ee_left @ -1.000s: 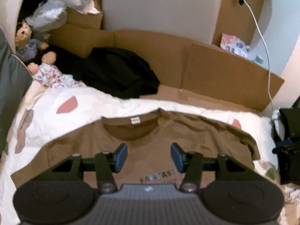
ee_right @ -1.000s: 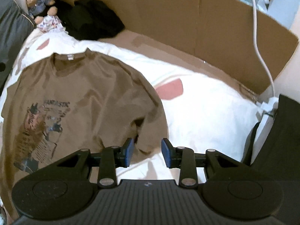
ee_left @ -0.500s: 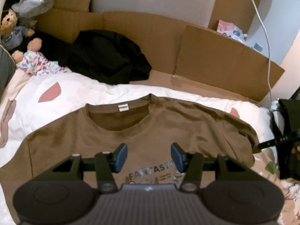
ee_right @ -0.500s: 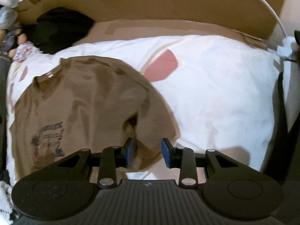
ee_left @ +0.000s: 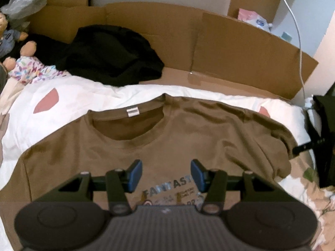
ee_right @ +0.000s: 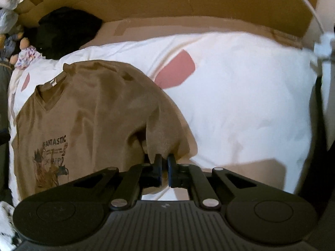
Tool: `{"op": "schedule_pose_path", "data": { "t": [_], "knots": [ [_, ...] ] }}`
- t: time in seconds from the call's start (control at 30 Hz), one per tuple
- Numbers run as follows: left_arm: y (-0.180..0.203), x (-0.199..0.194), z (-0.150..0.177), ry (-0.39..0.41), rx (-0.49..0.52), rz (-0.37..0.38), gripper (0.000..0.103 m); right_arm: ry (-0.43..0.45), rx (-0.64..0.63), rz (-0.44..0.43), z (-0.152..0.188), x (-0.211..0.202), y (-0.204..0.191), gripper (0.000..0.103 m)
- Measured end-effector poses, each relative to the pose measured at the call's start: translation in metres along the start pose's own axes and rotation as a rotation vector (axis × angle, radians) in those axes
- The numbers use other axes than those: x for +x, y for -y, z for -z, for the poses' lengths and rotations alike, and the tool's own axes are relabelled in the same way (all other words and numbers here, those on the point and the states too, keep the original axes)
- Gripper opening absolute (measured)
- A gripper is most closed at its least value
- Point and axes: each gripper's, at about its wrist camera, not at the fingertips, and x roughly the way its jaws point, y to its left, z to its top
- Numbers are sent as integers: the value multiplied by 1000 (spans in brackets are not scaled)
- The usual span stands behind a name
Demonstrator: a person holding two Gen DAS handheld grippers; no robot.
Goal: Fold clothes
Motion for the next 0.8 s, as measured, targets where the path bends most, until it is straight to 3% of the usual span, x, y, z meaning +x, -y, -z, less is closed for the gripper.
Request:
{"op": "schedule_pose_path", "data": {
  "t": [0.07, 0.23, 0.57, 0.8],
  "knots": [
    [2, -1, -1, 4, 6, 6, 54, 20, -103, 77, -7, -9, -4, 4],
    [10, -4, 1, 6, 31, 13, 54, 111, -173, 194, -26, -37, 5, 4],
    [16, -2, 4, -8, 48, 25, 54, 191, -232, 305, -55, -47, 10, 3],
    [18, 10, 8, -31, 46, 42, 54, 185, -295, 400, -72, -27, 11, 3]
  ]
}}
